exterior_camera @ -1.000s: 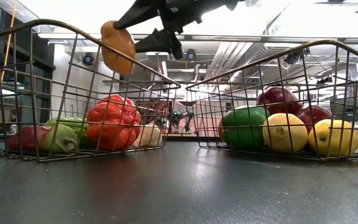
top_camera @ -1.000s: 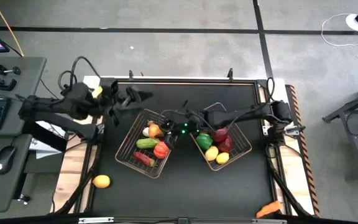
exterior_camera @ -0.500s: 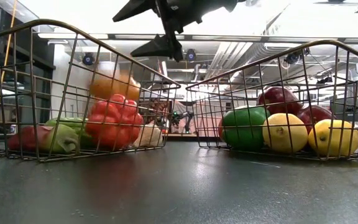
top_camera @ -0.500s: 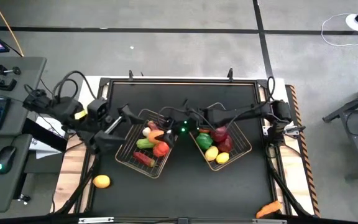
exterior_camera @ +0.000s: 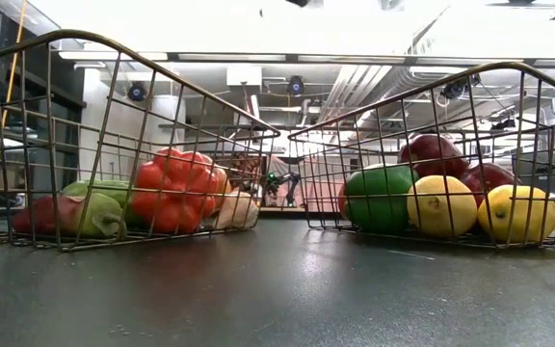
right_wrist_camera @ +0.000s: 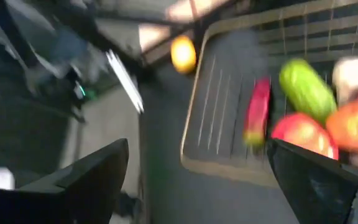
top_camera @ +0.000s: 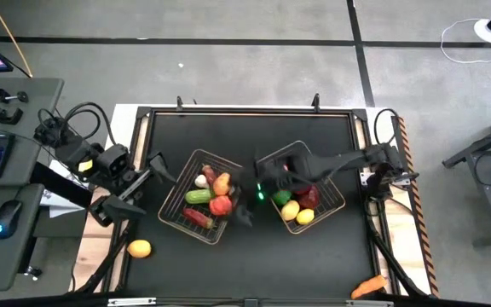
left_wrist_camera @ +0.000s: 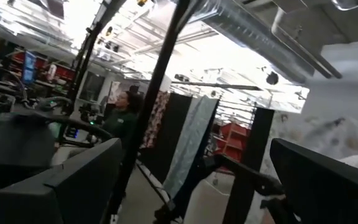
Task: Sort produce into baskets
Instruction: Put the orange chili pepper into the left basket
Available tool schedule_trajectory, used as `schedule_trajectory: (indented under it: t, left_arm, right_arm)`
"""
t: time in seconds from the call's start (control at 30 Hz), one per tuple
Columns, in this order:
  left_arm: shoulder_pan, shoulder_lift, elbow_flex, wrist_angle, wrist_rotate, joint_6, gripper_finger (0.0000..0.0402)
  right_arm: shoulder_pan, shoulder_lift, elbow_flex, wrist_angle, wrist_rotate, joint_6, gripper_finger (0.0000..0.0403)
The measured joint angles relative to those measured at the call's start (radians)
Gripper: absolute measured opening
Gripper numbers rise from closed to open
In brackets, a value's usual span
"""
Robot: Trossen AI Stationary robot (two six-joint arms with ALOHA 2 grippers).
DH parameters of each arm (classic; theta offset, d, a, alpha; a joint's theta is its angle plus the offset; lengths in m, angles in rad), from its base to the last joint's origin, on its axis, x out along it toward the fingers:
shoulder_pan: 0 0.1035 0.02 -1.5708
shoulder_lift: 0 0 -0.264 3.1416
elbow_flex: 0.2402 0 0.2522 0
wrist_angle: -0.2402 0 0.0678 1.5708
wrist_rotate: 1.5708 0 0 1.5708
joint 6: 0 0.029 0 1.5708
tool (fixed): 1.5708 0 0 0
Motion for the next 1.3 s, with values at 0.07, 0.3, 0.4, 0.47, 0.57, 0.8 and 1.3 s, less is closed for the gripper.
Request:
schedule_trajectory:
  t: [0.07, 0.3, 0.4, 0.47, 0.57, 0.8, 1.3]
  left_arm:
    - [-0.013, 0.002, 0.000, -0.002, -0.001, 0.000, 0.0399]
    - [-0.038, 0.003, 0.000, -0.019, -0.053, -0.007, 0.0399]
    - [-0.037, 0.004, 0.000, -0.019, -0.069, -0.010, 0.0399]
    - [-0.037, 0.004, 0.000, -0.018, -0.100, -0.010, 0.0399]
    - [-0.037, 0.004, 0.000, -0.018, -0.133, -0.010, 0.0399]
    - [-0.037, 0.004, 0.000, -0.017, -0.187, -0.010, 0.0399]
    - [-0.035, 0.004, 0.000, -0.018, -0.268, 0.000, 0.0399]
  right_arm:
    - [0.067, 0.000, 0.025, -0.106, 0.056, 0.001, 0.0374]
    - [0.297, 0.000, 0.042, -0.439, 0.128, 0.306, 0.0374]
    - [0.398, 0.000, 0.042, -0.585, 0.107, 0.413, 0.0374]
    - [0.465, 0.000, 0.029, -0.669, 0.073, 0.494, 0.0374]
    - [0.553, 0.000, -0.015, -0.808, -0.045, 0.607, 0.0374]
    - [0.700, 0.001, -0.309, -0.776, -0.413, 0.565, 0.0374]
    - [0.805, 0.002, -0.665, -0.413, -0.564, 0.497, 0.0374]
